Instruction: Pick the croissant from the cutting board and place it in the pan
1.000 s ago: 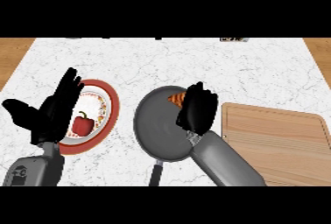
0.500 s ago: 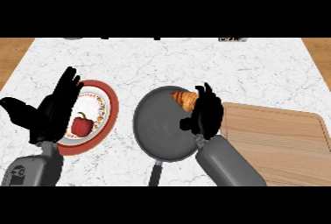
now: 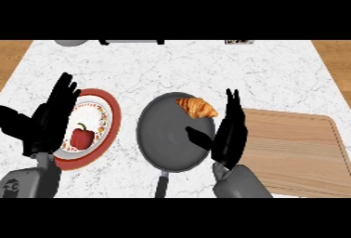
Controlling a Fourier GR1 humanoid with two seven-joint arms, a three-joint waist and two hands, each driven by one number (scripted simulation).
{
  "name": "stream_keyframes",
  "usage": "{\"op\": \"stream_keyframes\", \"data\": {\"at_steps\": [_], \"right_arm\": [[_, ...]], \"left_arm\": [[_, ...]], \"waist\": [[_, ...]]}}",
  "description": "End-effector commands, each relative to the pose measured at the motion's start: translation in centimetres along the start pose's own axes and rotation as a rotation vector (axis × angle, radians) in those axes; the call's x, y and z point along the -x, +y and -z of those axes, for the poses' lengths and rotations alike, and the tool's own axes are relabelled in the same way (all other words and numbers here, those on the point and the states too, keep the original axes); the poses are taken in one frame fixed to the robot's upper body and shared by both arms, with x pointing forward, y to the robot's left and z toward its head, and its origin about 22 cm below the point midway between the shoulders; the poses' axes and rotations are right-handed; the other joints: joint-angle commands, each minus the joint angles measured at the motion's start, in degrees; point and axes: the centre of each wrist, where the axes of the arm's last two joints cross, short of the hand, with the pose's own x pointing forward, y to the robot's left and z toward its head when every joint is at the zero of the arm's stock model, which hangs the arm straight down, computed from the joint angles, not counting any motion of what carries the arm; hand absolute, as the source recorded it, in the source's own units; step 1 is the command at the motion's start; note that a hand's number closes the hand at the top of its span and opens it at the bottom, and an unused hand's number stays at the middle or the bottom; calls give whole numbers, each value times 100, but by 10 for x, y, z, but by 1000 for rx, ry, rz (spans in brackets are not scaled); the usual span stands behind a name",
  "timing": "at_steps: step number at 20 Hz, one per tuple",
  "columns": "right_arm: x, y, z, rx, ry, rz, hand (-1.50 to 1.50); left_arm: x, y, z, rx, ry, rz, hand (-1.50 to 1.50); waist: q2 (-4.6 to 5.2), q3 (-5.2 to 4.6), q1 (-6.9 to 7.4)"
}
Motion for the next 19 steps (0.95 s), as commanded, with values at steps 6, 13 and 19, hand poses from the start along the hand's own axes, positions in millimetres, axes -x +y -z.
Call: {"op": "stream_keyframes", "data": {"at_steps": [6,13,19], "right_arm": [[31,-84,-72,37,31,374,-150],[62,-144,-128,0,-32,378,-150],[71,-135,-134,16,-46,350,-150]], "left_arm": [[4,13,-12,-12,20,-8,0],[6,6,-5,-3,17,9,0],[-1,-3,-2,16,13,1,0]], "waist": [[-22,7,-64],[8,-2,-22],[24,-7,33]]}}
